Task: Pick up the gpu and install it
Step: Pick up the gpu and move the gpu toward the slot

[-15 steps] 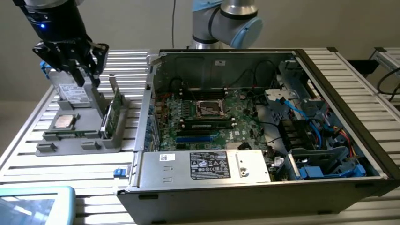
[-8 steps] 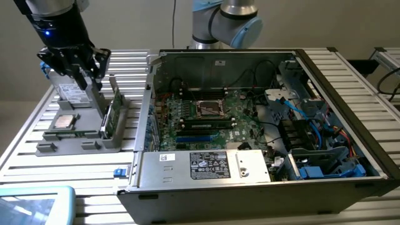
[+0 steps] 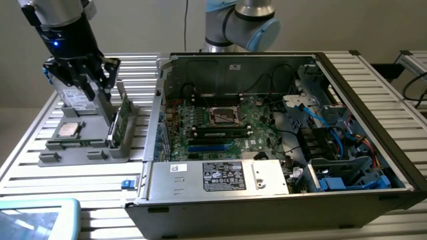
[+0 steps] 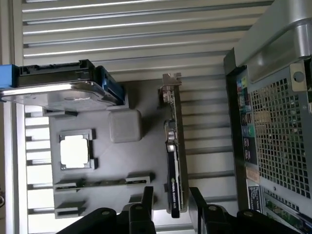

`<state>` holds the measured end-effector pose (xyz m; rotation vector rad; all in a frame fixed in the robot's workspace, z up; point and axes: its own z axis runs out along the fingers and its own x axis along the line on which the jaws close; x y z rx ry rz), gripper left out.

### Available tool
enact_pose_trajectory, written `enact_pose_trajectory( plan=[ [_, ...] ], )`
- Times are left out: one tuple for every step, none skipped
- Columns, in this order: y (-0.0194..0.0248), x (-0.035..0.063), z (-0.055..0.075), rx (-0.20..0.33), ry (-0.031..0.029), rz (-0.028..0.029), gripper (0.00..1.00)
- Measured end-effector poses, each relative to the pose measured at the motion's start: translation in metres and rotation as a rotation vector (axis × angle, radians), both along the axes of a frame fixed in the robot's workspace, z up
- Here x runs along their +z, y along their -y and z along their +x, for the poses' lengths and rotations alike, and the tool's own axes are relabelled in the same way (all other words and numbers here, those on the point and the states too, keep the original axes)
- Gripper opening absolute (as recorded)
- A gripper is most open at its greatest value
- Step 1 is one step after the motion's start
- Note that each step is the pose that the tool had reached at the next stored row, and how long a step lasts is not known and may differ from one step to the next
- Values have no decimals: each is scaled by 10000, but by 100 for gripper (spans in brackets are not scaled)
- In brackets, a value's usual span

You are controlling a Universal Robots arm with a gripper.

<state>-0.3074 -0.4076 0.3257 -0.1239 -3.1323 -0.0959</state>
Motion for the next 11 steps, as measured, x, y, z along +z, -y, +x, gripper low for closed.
enact_pose_trajectory(
  plan=[
    [-1, -12, 0, 133, 0, 0, 42],
    [-1, -25, 0, 273, -1, 0, 42],
    [-2, -39, 0, 387, 0, 1, 42],
    [-1, -58, 0, 451, 1, 0, 42],
    [-2, -76, 1, 479, 2, 2, 42],
    [-2, -95, 1, 504, 2, 2, 44],
    [-3, -112, 2, 523, 2, 1, 44],
    [-4, -130, 5, 542, 2, 1, 44],
    [-5, -149, 9, 561, 1, 0, 50],
    [-7, -166, 13, 576, 2, 1, 50],
    [-8, -185, 17, 594, 3, 2, 50]
  ],
)
